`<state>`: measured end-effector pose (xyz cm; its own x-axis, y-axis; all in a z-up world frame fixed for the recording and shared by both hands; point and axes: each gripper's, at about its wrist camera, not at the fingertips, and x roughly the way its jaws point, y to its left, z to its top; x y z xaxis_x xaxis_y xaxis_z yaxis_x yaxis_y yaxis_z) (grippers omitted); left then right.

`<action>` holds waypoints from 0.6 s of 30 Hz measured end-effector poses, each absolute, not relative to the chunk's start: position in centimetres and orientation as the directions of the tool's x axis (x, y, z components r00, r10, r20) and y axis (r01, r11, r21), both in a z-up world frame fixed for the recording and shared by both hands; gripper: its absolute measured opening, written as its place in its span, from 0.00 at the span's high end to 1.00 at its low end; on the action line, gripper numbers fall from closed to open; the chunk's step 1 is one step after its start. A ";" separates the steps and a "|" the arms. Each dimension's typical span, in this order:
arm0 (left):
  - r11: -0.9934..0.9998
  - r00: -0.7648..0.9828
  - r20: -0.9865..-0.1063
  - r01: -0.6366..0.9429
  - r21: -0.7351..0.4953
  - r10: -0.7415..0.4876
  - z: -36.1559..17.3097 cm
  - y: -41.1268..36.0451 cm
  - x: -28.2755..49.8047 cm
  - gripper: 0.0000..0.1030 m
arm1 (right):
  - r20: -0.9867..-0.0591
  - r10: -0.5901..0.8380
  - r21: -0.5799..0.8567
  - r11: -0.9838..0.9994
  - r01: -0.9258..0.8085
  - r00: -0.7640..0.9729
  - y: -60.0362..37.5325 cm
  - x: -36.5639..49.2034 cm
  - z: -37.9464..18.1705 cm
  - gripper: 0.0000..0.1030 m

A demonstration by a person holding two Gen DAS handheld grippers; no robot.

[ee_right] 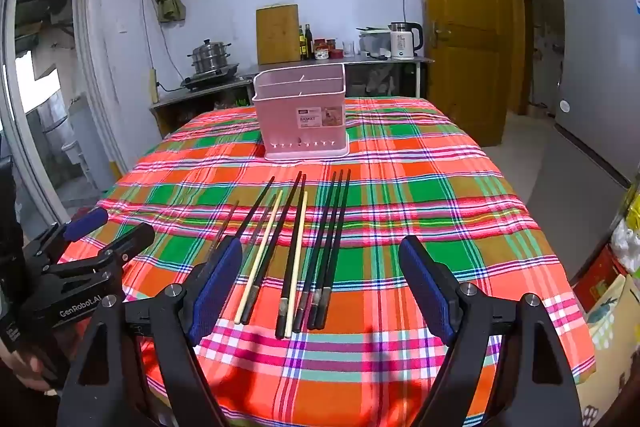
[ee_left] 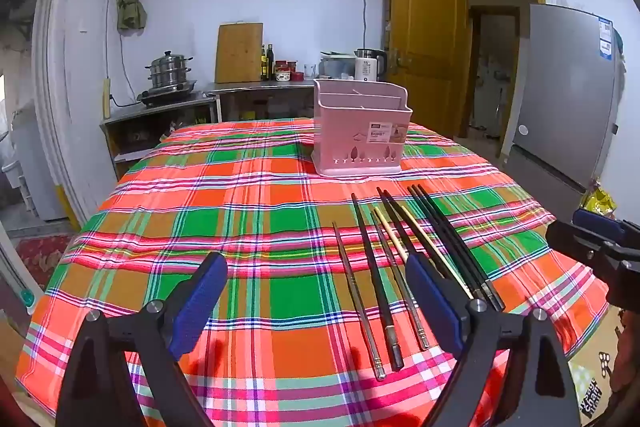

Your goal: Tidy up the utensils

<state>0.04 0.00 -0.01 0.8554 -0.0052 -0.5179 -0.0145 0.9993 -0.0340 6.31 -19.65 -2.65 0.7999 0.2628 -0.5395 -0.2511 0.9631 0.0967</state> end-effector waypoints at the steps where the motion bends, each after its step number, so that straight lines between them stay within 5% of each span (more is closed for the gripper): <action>1: 0.999 0.855 -0.519 -0.016 -0.030 -0.002 0.0 0.0 0.1 0.12 | -0.539 0.260 0.093 0.964 -0.250 0.801 -19.7 6.3 -2.6 0.22; 18: 1.000 0.862 -0.507 -0.003 -0.030 -0.012 0.2 -0.5 -0.2 0.12 | -0.538 0.268 0.105 0.962 -0.252 0.799 -19.8 6.1 -2.8 0.22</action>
